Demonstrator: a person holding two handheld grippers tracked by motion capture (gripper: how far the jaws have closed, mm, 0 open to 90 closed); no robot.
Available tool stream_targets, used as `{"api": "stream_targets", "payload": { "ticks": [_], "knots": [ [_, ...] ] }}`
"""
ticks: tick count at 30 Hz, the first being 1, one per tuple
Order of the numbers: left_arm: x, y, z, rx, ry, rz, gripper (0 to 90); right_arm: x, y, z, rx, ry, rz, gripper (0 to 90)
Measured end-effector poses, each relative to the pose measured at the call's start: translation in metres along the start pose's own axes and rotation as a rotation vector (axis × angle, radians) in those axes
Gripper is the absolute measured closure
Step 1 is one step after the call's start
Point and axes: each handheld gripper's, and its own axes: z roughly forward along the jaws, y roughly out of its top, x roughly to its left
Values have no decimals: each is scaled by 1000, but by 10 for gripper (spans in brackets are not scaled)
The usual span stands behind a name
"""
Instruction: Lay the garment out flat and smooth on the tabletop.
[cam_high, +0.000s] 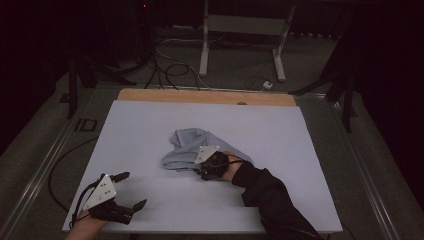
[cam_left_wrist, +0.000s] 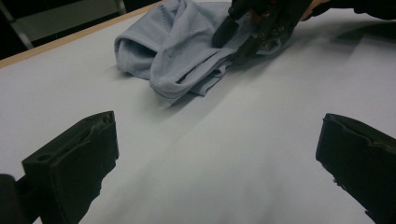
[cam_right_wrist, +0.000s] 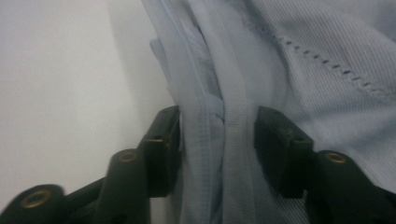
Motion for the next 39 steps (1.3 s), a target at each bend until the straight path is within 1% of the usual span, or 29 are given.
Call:
{"api": "stream_targets", "payload": {
  "ticks": [1, 2, 4, 5, 7, 8, 9, 10, 12, 13, 14, 15, 19, 20, 23, 25, 29, 34, 36, 37, 38, 39],
  "knots": [
    [0, 0, 0, 0, -2, 0, 3, -2, -1, -1, 3, 0, -3, 560],
    [0, 0, 0, 0, 0, -2, 3, -3, -1, -3, 6, 9, 7, 609],
    [0, 0, 0, 0, -1, -1, 3, -5, -2, -5, 8, 25, 26, 655],
    [0, 0, 0, 1, -1, 2, 3, -7, -2, -6, 2, 36, 24, 679],
    [0, 0, 0, 0, -2, -2, 3, -9, -3, -8, 2, 42, 25, 731],
    [0, -1, 0, 0, -1, -4, 3, -11, -3, -10, 0, 49, 32, 803],
    [0, -1, 0, 1, 1, -3, 3, -13, -4, -11, -8, 66, 41, 831],
    [0, 0, 0, 1, 2, 0, 3, -14, -4, -12, -15, 68, 50, 866],
    [0, 0, 0, 2, 0, 1, 3, -14, -4, -13, -13, 63, 41, 871],
    [0, 0, 0, 1, 0, -1, 3, -14, -3, -16, -17, 64, 30, 879],
    [0, 0, 0, 2, -1, -3, 3, -14, -3, -16, -17, 64, 30, 879],
    [0, 0, 0, 3, 0, -1, 3, -14, -3, -18, -32, 66, 28, 882],
    [0, 0, 0, 2, 0, -2, 3, -13, -2, -22, -41, 63, 18, 882],
    [0, 0, 0, 2, 1, -2, 3, -12, -2, -28, -51, 51, 22, 883],
    [-1, 0, 0, 3, 1, 2, 3, -13, -2, -36, -70, 32, 12, 883],
    [-1, 0, 0, 5, 0, 0, 3, -15, -3, -41, -88, 18, 16, 883],
    [-1, 0, 0, 5, 2, 4, 3, -18, -7, -53, -107, -9, 19, 883],
    [-1, 0, 0, 4, 2, 2, 3, -23, -15, -68, -126, -44, 42, 883],
    [-1, 0, 0, 6, 3, 3, 3, -25, -17, -71, -132, -51, 40, 883],
    [-1, 0, 0, 7, 3, 3, 3, -26, -19, -74, -140, -63, 44, 883],
    [-2, 0, 1, 5, 1, 3, 3, -29, -25, -82, -146, -80, 53, 883],
    [-2, 0, 1, 5, 1, 3, 3, -29, -27, -85, -145, -86, 57, 883]
  ]
}}
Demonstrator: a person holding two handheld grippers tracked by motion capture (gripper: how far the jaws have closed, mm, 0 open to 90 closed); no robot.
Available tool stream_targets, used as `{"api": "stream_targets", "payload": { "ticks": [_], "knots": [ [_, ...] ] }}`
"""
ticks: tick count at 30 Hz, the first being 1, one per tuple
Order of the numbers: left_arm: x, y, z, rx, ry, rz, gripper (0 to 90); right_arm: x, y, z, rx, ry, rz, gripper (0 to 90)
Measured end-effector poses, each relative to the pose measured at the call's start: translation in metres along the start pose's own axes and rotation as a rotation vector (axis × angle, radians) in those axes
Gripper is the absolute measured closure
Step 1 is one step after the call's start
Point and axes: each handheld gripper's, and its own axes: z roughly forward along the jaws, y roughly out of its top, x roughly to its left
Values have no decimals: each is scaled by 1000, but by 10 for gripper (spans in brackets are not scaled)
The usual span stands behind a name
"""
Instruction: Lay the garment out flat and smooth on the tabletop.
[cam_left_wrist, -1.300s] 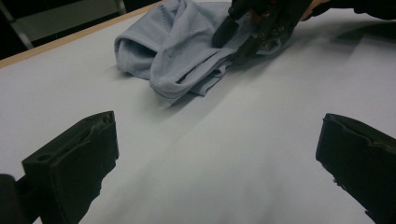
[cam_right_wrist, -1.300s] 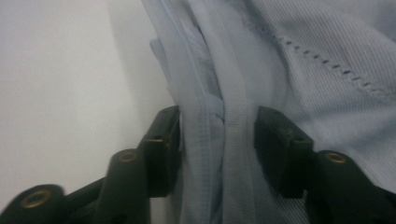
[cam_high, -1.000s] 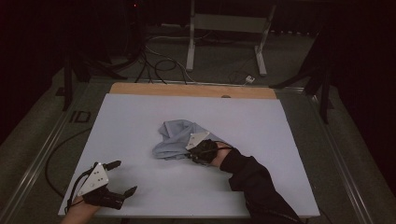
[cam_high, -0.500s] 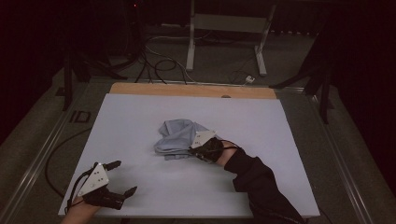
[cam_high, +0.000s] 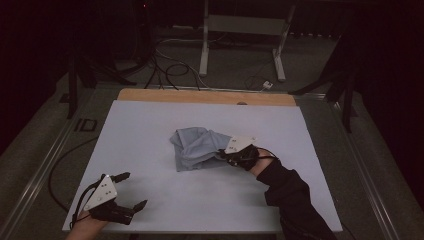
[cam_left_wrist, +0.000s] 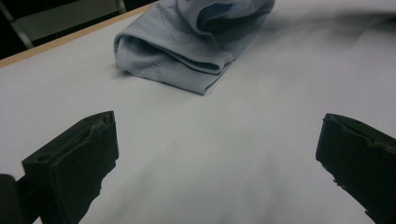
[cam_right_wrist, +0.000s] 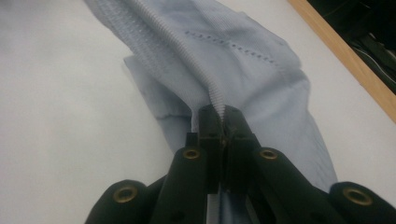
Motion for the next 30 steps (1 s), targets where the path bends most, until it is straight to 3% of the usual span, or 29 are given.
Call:
{"api": "stream_targets", "payload": {
  "ticks": [10, 13, 30],
  "knots": [
    [0, 0, 1, 2, 1, 0, 3, -10, -21, -21, -11, -38, 36, 882],
    [0, 0, 1, 0, 0, -4, 3, -16, -35, -27, -13, -61, 63, 882],
    [-1, 0, 2, 3, 0, -3, 3, -26, -85, -31, 38, -95, 145, 881]
  ]
}}
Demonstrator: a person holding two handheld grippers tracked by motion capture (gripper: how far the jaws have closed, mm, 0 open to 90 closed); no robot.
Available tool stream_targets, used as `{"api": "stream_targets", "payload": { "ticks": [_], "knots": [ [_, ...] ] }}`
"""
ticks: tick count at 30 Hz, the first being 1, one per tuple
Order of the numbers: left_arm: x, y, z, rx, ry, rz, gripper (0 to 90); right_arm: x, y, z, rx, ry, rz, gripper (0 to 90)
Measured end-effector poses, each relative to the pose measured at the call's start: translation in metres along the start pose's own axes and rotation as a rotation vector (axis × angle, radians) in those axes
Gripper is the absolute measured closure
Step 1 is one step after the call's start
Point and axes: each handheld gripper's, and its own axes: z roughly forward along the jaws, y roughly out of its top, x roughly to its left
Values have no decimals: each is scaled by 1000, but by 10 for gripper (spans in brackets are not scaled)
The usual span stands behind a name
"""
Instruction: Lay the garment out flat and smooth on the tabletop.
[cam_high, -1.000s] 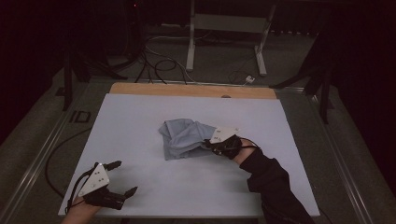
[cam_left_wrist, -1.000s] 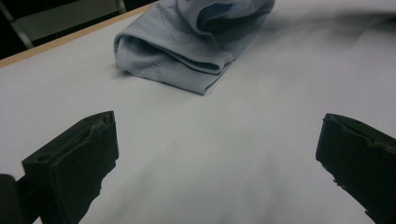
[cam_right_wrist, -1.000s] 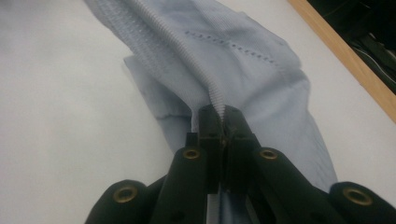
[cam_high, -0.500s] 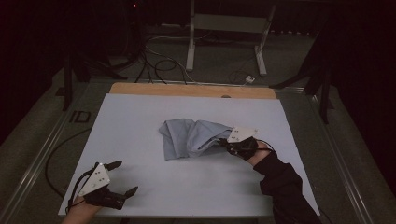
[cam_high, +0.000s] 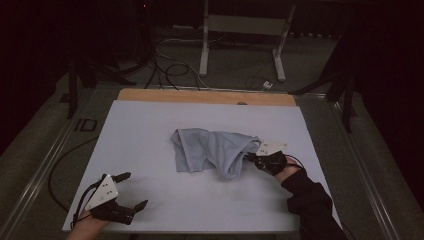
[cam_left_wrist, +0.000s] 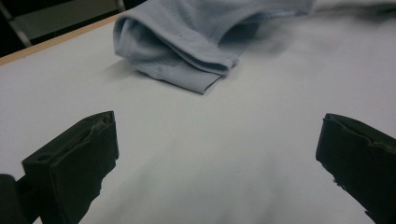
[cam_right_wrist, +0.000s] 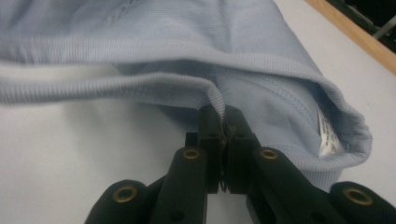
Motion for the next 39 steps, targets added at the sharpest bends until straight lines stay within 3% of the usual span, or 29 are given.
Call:
{"api": "stream_targets", "payload": {
  "ticks": [11, 16, 19, 22, 24, 27, 33, 37, 39],
  "knots": [
    [-1, 0, 2, 7, -8, 2, 3, 0, -33, 2, 71, 47, -2, 872],
    [-2, 1, 3, 12, -12, 5, 3, 2, -39, 5, 88, 78, 0, 861],
    [-2, 2, 3, 2, -23, -2, 3, 1, -41, 5, 77, 89, 30, 845],
    [-3, 6, 5, -4, -33, 3, 3, 1, -40, 4, 83, 83, 4, 765],
    [-4, 10, 7, -15, -49, -9, 3, 1, -39, 4, 90, 87, 11, 730],
    [-8, 16, 12, -14, -78, 6, 3, 0, -36, -1, 103, 67, 3, 663],
    [-17, 31, 23, -9, -139, 36, 3, 0, -32, -24, 72, 30, 42, 461],
    [-20, 40, 32, -14, -154, 60, 4, 1, -27, -47, 19, 4, 69, 364],
    [-20, 45, 36, -24, -133, 79, 4, 2, -22, -60, -36, 13, 88, 295]
  ]
}}
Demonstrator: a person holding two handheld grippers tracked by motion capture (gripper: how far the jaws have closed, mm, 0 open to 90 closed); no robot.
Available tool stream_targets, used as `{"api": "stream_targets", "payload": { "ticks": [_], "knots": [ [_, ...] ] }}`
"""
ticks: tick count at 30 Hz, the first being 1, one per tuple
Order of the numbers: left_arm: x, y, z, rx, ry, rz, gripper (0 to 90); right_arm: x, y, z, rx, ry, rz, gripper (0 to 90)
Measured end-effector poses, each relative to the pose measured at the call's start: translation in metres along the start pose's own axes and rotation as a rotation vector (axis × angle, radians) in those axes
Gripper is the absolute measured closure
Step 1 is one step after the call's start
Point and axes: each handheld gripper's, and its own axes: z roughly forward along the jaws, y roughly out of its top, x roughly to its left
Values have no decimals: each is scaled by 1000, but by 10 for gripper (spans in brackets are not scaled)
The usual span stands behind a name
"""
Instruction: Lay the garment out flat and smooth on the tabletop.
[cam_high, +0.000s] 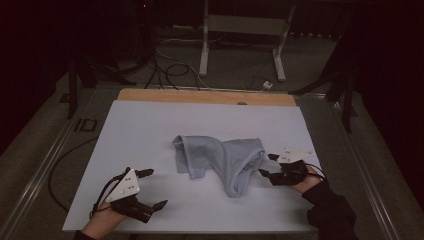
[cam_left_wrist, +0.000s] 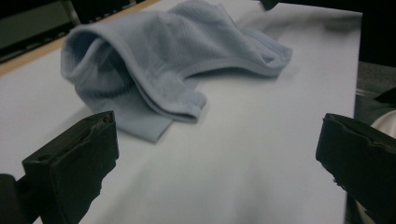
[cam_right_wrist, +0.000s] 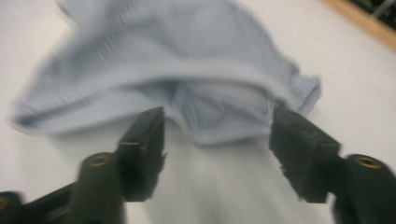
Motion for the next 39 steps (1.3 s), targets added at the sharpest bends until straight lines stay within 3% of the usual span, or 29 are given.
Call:
{"api": "stream_targets", "payload": {
  "ticks": [3, 6, 8, 11, 14, 17, 19, 24, 27, 31, 39],
  "knots": [
    [1, 8, 7, -24, 5, 10, 4, 9, 10, -14, -74, 37, 22, 166],
    [3, 19, 14, 24, -7, -3, 4, 23, 22, -20, -90, 67, -11, 139],
    [4, 25, 21, 59, -40, -18, 4, 33, 29, -20, -101, 99, -31, 143],
    [4, 33, 33, 103, -58, -5, 4, 48, 38, -16, -105, 135, -69, 241],
    [4, 38, 48, 128, -91, 19, 5, 58, 44, -10, -90, 210, -94, 316],
    [4, 39, 64, 155, -108, 44, 53, 65, 45, -2, -80, 243, -108, 371],
    [5, 38, 73, 184, -122, 55, 77, 66, 44, 2, -76, 255, -105, 388],
    [5, 33, 89, 229, -153, 106, 286, 67, 37, 14, -61, 312, -68, 378],
    [6, 31, 100, 265, -185, 143, 352, 65, 35, 19, -71, 355, -46, 274],
    [10, 28, 113, 288, -185, 147, 408, 65, 33, 23, -71, 408, -39, 225],
    [20, 21, 134, 334, -183, 158, 471, 65, 31, 25, -87, 418, -41, 228]
  ]
}}
